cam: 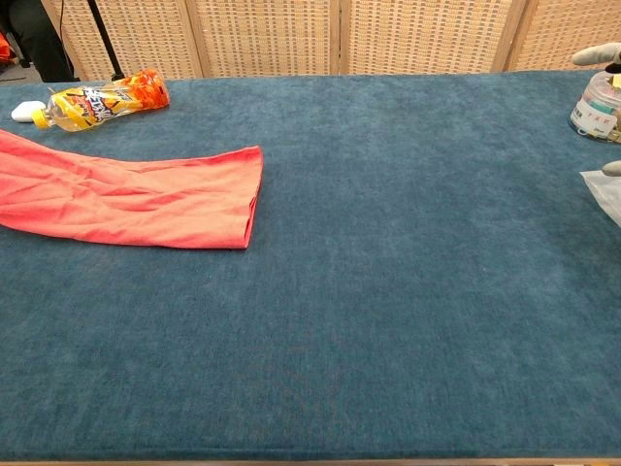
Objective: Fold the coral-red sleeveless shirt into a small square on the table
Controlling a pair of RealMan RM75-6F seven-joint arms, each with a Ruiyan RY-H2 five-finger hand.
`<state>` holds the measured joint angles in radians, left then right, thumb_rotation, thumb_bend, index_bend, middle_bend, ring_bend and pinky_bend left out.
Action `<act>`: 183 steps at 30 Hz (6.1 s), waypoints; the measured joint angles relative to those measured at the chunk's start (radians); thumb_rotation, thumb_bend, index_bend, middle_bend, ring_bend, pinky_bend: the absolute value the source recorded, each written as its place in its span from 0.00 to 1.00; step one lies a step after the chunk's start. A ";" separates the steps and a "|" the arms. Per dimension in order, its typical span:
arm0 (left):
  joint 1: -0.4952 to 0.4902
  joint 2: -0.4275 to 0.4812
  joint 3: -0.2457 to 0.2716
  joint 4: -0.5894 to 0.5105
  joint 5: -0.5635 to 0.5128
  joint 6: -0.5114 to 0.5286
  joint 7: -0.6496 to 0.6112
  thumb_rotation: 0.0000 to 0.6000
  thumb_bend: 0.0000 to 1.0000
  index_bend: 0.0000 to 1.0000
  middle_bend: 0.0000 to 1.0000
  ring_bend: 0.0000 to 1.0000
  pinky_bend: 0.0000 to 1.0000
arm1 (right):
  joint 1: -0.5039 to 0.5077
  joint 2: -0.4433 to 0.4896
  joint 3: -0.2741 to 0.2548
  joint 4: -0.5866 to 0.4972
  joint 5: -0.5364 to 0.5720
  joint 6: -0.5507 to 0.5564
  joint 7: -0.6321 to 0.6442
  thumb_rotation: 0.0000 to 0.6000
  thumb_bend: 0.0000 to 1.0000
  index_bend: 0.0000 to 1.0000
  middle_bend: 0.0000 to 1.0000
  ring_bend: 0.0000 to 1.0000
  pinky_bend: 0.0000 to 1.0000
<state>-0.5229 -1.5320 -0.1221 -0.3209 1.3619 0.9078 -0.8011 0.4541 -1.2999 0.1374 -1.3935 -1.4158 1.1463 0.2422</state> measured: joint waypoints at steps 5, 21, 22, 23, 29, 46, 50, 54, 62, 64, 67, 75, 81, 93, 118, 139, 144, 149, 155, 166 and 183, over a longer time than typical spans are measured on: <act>-0.005 0.000 -0.018 0.005 -0.006 0.031 -0.018 1.00 0.46 0.74 0.00 0.00 0.00 | -0.001 0.001 0.000 -0.001 0.001 0.001 0.001 1.00 0.23 0.00 0.00 0.00 0.00; -0.082 0.058 -0.116 -0.192 -0.019 0.278 -0.074 1.00 0.47 0.74 0.00 0.00 0.00 | -0.001 0.008 0.001 -0.007 -0.005 0.005 0.013 1.00 0.23 0.00 0.00 0.00 0.00; -0.090 0.060 -0.115 -0.217 -0.012 0.286 -0.060 1.00 0.47 0.74 0.00 0.00 0.00 | -0.001 0.008 0.001 -0.008 -0.006 0.006 0.015 1.00 0.23 0.00 0.00 0.00 0.00; -0.096 0.061 -0.113 -0.232 -0.005 0.290 -0.046 1.00 0.47 0.74 0.00 0.00 0.00 | -0.001 0.009 0.002 -0.008 -0.006 0.006 0.016 1.00 0.23 0.00 0.00 0.00 0.00; -0.142 0.049 -0.087 -0.349 0.048 0.303 0.109 1.00 0.47 0.74 0.00 0.00 0.00 | -0.002 0.015 0.003 -0.010 -0.007 0.009 0.028 1.00 0.23 0.00 0.00 0.00 0.00; -0.260 -0.134 0.014 -0.487 0.166 0.225 0.445 1.00 0.47 0.74 0.00 0.00 0.00 | -0.008 0.038 0.009 -0.020 -0.017 0.027 0.072 1.00 0.23 0.00 0.00 0.00 0.00; -0.277 -0.186 0.040 -0.487 0.180 0.187 0.498 1.00 0.47 0.74 0.00 0.00 0.00 | -0.009 0.042 0.010 -0.022 -0.019 0.030 0.079 1.00 0.23 0.00 0.00 0.00 0.00; -0.286 -0.226 0.058 -0.480 0.189 0.162 0.533 1.00 0.45 0.74 0.00 0.00 0.00 | -0.011 0.047 0.010 -0.025 -0.022 0.032 0.087 1.00 0.23 0.00 0.00 0.00 0.00; -0.293 -0.269 0.060 -0.469 0.189 0.156 0.534 1.00 0.00 0.00 0.00 0.00 0.00 | -0.011 0.049 0.009 -0.026 -0.024 0.034 0.091 1.00 0.23 0.00 0.00 0.00 0.00; -0.292 -0.271 0.051 -0.478 0.185 0.171 0.508 1.00 0.00 0.00 0.00 0.00 0.00 | -0.011 0.049 0.009 -0.026 -0.024 0.034 0.091 1.00 0.23 0.00 0.00 0.00 0.00; -0.287 -0.266 0.032 -0.496 0.181 0.212 0.467 1.00 0.00 0.00 0.00 0.00 0.00 | -0.011 0.050 0.008 -0.027 -0.024 0.034 0.092 1.00 0.23 0.00 0.00 0.00 0.00; -0.265 -0.180 -0.004 -0.615 0.154 0.255 0.416 1.00 0.00 0.01 0.00 0.00 0.00 | -0.011 0.051 0.006 -0.030 -0.028 0.034 0.092 1.00 0.23 0.00 0.00 0.00 0.00; -0.231 -0.055 -0.007 -0.763 0.064 0.167 0.494 1.00 0.15 0.23 0.00 0.00 0.00 | -0.010 0.051 0.003 -0.034 -0.033 0.035 0.089 1.00 0.23 0.00 0.00 0.00 0.00; -0.201 0.007 -0.036 -0.870 -0.191 -0.024 0.716 1.00 0.30 0.36 0.00 0.00 0.00 | -0.012 0.052 0.001 -0.040 -0.036 0.039 0.084 1.00 0.23 0.00 0.00 0.00 0.00; -0.228 -0.100 -0.046 -0.765 -0.169 -0.043 0.796 1.00 0.49 0.57 0.00 0.00 0.00 | -0.010 0.054 0.003 -0.033 -0.033 0.038 0.093 1.00 0.23 0.00 0.00 0.00 0.00; -0.170 0.010 0.030 -0.985 -0.052 0.025 0.789 1.00 0.48 0.60 0.00 0.00 0.00 | -0.012 0.055 0.003 -0.037 -0.031 0.040 0.086 1.00 0.24 0.00 0.00 0.00 0.00; -0.143 0.066 0.065 -1.089 -0.044 0.023 0.806 1.00 0.45 0.60 0.00 0.00 0.00 | -0.011 0.054 0.002 -0.037 -0.030 0.037 0.085 1.00 0.23 0.00 0.00 0.00 0.00; -0.129 0.099 0.088 -1.132 -0.070 0.012 0.883 1.00 0.42 0.60 0.00 0.00 0.00 | -0.011 0.055 0.003 -0.038 -0.030 0.038 0.086 1.00 0.23 0.00 0.00 0.00 0.00; -0.111 0.114 0.104 -1.155 -0.121 -0.002 0.960 1.00 0.38 0.57 0.00 0.00 0.00 | -0.011 0.056 0.002 -0.038 -0.030 0.037 0.087 1.00 0.23 0.00 0.00 0.00 0.00; -0.097 0.097 0.111 -1.118 -0.144 -0.024 0.952 1.00 0.08 0.00 0.00 0.00 0.00 | -0.011 0.057 0.003 -0.038 -0.029 0.036 0.087 1.00 0.24 0.00 0.00 0.00 0.00; -0.045 0.123 0.075 -1.042 0.112 0.185 0.445 1.00 0.08 0.00 0.00 0.00 0.00 | -0.013 0.061 0.004 -0.043 -0.030 0.040 0.091 1.00 0.24 0.00 0.00 0.00 0.00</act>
<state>-0.5680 -1.4087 -0.0472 -1.3629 1.4737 1.0928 -0.3557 0.4408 -1.2386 0.1412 -1.4362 -1.4460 1.1866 0.3329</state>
